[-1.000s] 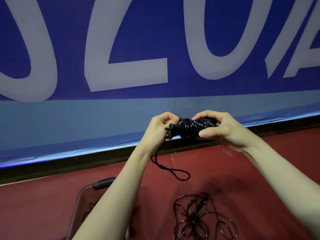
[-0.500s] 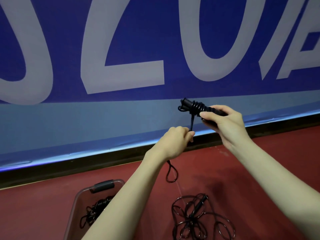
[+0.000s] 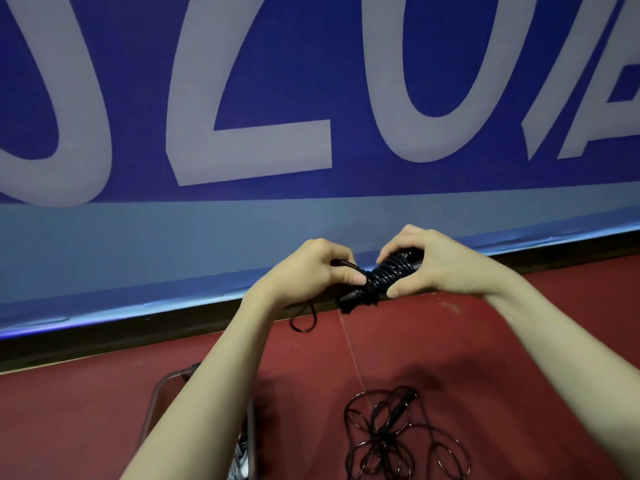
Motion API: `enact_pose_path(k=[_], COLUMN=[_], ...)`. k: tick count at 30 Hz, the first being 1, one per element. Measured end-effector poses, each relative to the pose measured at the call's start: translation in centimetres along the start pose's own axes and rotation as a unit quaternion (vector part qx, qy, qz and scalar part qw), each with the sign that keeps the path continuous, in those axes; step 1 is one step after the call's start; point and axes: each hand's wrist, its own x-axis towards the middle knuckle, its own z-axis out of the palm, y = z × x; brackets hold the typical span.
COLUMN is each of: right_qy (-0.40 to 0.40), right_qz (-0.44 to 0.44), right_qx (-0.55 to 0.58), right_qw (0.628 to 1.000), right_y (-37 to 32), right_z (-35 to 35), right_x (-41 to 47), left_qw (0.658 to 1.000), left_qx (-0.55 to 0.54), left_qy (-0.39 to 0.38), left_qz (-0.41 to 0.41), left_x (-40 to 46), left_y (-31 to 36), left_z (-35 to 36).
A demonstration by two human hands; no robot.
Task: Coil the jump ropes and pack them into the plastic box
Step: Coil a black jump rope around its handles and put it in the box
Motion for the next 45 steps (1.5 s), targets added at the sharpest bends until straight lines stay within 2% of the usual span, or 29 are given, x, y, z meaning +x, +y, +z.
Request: enact_pose_path(k=[3,5,9,12,19,23,26,28,30,32,34,38,40,42,45], right_qy=[-0.083,-0.106,-0.083,-0.068,0.091,0.192,0.243,0.261,0.260,0.250,0.200,0.035,-0.029,-0.062,-0.075], right_qz=[0.008,0.010,0.016,0.016,0.062,0.113,0.150,0.169,0.171,0.160,0.129,0.086,0.084,0.082,0.092], right_qx=[0.100,0.217,0.417,0.495,0.564,0.561,0.537,0.496,0.409,0.227,0.057,-0.018,0.008,0.130,0.410], right_qw=[0.991,0.970,0.905,0.866,0.819,0.797,0.794,0.811,0.858,0.928,0.970,0.996,0.996,0.986,0.904], right_y=[0.1,0.3,0.6,0.3,0.2,0.8,2.1,3.1,3.7,3.9,3.5,2.3,1.9,1.9,2.5], right_z=[-0.4,-0.4,-0.3,0.0,1.0,0.9,0.7,0.7,0.9,0.9,0.5,-0.7,-1.2,-1.5,-0.8], right_x=[-0.6,-0.9,-1.1,-1.0,0.5,1.2,1.2,1.0,0.9,0.9,0.8,0.3,-0.3,-0.9,-1.1], left_qw=[0.994,0.987,0.973,0.961,0.953,0.982,0.982,0.973,0.960,0.943,0.935,0.938,0.962,0.988,0.986], left_qx=[-0.110,-0.161,-0.212,-0.250,-0.246,-0.064,0.128,0.198,0.264,0.327,0.349,0.339,0.262,0.115,-0.073], left_qy=[-0.006,0.016,0.078,0.113,0.173,0.170,0.118,0.090,0.068,0.061,0.066,0.053,0.038,0.056,0.109], left_qz=[-0.001,0.006,0.048,0.040,-0.037,-0.053,-0.074,-0.077,-0.060,-0.033,-0.006,0.052,0.064,0.084,0.107], left_x=[-0.6,-0.6,0.5,0.8,2.2,2.4,2.4,2.4,2.2,2.0,1.9,1.7,1.3,0.9,0.7], left_y=[0.4,1.0,1.1,0.8,0.6,-0.2,-0.5,-0.4,0.0,0.5,1.0,0.5,0.1,0.1,1.3], left_z=[0.6,1.1,1.6,2.1,4.0,4.6,4.8,4.7,4.7,4.3,3.3,1.7,1.6,1.5,1.6])
